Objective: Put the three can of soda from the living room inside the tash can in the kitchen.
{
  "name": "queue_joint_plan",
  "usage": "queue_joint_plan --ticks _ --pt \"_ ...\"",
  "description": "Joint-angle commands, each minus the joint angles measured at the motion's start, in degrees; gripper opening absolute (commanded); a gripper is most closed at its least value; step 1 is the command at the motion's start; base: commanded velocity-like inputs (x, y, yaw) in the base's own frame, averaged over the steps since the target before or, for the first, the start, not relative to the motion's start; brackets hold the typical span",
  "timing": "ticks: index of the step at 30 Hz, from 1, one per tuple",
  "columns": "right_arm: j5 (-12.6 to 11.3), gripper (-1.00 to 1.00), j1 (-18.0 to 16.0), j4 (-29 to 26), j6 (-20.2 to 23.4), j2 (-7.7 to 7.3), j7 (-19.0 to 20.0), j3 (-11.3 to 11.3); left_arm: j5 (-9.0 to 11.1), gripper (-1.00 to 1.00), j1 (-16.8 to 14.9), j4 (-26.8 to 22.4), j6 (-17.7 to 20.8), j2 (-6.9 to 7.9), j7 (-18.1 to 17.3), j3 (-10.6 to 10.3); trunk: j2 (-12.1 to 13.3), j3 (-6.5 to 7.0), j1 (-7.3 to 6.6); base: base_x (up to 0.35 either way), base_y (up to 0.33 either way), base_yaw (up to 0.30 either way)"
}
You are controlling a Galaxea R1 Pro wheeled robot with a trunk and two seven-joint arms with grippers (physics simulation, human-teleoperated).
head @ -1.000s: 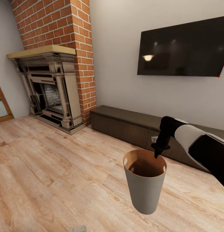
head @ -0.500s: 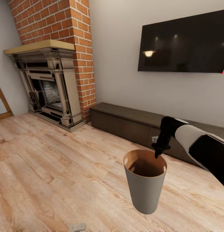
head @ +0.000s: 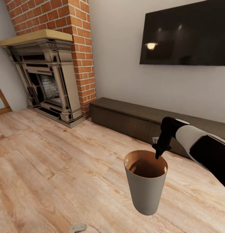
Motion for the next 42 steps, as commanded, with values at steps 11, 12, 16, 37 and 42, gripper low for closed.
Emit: queue_joint_plan --ticks 11,12,16,37,42 --pt "1.9 -1.00 0.1 0.0 0.5 0.18 0.5 -1.3 -0.1 1.00 -0.2 -0.2 -3.7 -0.87 -0.5 -0.2 -0.1 -0.88 0.10 0.000 0.000 0.000" --pt "1.9 -1.00 0.1 0.0 0.5 0.20 0.5 -1.3 -0.1 1.00 -0.2 -0.2 -3.7 -0.86 -0.5 -0.2 -0.1 -1.10 0.12 0.000 0.000 0.000" --pt "2.0 -1.00 0.1 0.0 0.5 0.26 0.5 -1.3 -0.1 1.00 -0.2 -0.1 -3.8 -0.86 -0.5 -0.3 -0.1 -1.99 0.23 0.000 0.000 0.000" --pt "2.0 -1.00 0.1 0.0 0.5 0.29 0.5 -1.3 -0.1 1.00 -0.3 -0.3 -5.3 -0.68 -0.5 -0.1 -0.2 -3.32 0.38 0.000 0.000 0.000" --pt "2.1 -1.00 0.2 -0.1 0.5 0.29 0.5 -1.3 -0.1 1.00 -0.4 -0.3 -6.0 -0.68 -0.4 -0.1 -0.2 -3.98 0.46 0.000 0.000 0.000"
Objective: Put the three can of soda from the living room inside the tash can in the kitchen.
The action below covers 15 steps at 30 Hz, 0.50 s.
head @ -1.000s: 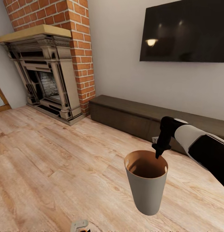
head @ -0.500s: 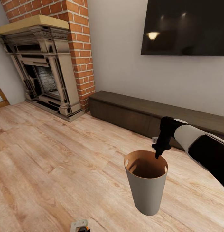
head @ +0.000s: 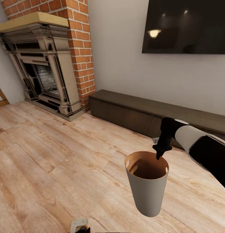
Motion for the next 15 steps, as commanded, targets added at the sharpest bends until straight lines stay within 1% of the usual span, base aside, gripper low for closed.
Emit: queue_joint_plan --ticks 1,9,15 --pt "-0.5 -1.00 0.0 0.0 0.5 0.01 0.5 -0.8 0.0 1.00 0.0 0.0 -0.1 0.00 0.0 0.0 0.0 -0.22 0.01 0.000 0.000 0.000" --pt "-0.5 -1.00 0.0 0.0 0.5 0.08 0.5 -0.7 0.0 1.00 -0.4 0.0 -0.3 0.06 0.0 0.0 -0.1 -1.99 0.22 0.000 0.000 0.000" --pt "-0.5 -1.00 0.0 0.0 0.5 0.05 0.5 -0.7 0.0 1.00 -1.2 0.1 -0.3 0.03 0.0 0.1 -0.1 -1.99 0.22 0.000 0.000 0.000"
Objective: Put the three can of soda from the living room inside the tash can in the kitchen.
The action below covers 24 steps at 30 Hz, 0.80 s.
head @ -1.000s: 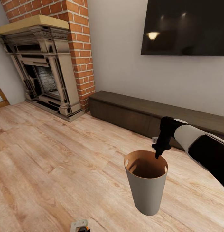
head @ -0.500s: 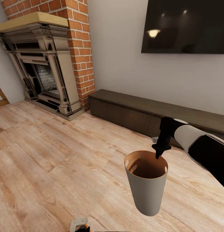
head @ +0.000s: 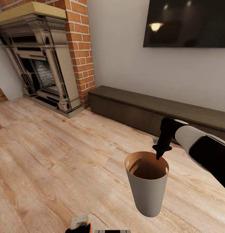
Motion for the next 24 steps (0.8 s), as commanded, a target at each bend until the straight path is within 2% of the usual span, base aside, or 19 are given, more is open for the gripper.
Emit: queue_joint_plan --ticks 1,8,13,24 --pt "-0.5 -1.00 0.0 0.0 0.5 0.02 0.4 -0.8 0.0 1.00 -0.1 0.0 0.0 -0.01 0.0 0.0 0.0 -0.22 0.02 0.000 0.000 0.000" --pt "-0.5 -1.00 0.0 0.0 0.5 0.02 0.4 -0.8 0.0 1.00 -0.9 0.0 0.0 -0.03 0.0 0.0 -0.1 -1.77 0.20 0.000 0.000 0.000" --pt "-0.5 -1.00 0.0 0.0 0.5 0.05 0.4 -0.8 0.0 1.00 -1.1 0.0 0.0 -0.03 0.0 0.0 -0.1 -1.77 0.20 0.000 0.000 0.000" --pt "-0.5 -1.00 0.1 0.0 0.5 0.06 0.4 -0.8 0.0 1.00 -1.2 0.0 0.0 -0.03 0.0 0.0 -0.3 -4.21 0.48 0.000 0.000 0.000"
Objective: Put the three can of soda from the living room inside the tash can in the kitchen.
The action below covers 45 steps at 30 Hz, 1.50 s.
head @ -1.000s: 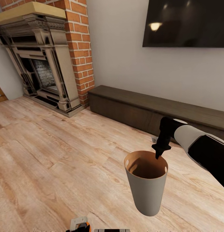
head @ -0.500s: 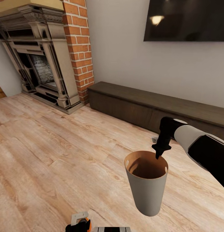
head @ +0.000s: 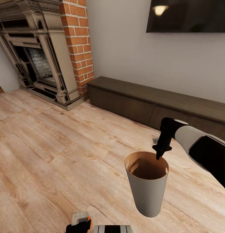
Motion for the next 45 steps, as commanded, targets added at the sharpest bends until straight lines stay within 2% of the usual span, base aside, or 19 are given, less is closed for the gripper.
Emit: queue_joint_plan --ticks 1,7,10,23,32,44,45 --pt "-0.5 -1.00 0.0 0.0 0.5 0.00 0.5 -0.8 0.0 1.00 0.0 0.0 0.0 -0.04 0.0 0.0 0.0 0.00 -0.01 0.000 0.000 0.000" --pt "-0.5 -1.00 0.0 0.0 0.5 0.00 0.4 -0.8 0.0 1.00 0.0 0.0 -0.1 -0.15 0.0 0.0 0.0 0.00 -0.01 0.000 0.000 0.000" --pt "-0.5 -1.00 0.0 0.0 0.5 0.01 0.4 -0.8 0.0 1.00 -0.1 0.0 -0.1 -0.17 0.0 0.0 0.0 -0.66 0.07 0.000 0.000 0.000" --pt "-0.5 -1.00 0.0 0.0 0.5 0.01 0.4 -0.8 0.0 1.00 -0.5 -0.1 -2.2 -0.19 0.0 0.1 0.0 -0.66 0.07 0.000 0.000 0.000" --pt "-0.5 -1.00 0.0 0.0 0.5 0.06 0.3 -0.8 0.0 1.00 -0.9 0.0 -2.3 -0.18 0.0 0.1 -0.2 -2.66 0.30 0.000 0.000 0.000" --pt "-0.5 -1.00 0.0 0.0 0.5 0.00 0.3 -0.8 0.0 1.00 -1.3 0.0 -2.6 -0.26 0.0 0.1 -0.2 -2.66 0.30 0.000 0.000 0.000" --pt "-0.5 -1.00 0.0 0.0 0.5 0.01 0.3 -0.8 0.0 -1.00 -1.3 0.0 -2.6 -0.26 0.0 0.2 -0.2 -2.66 0.30 0.000 0.000 0.000"
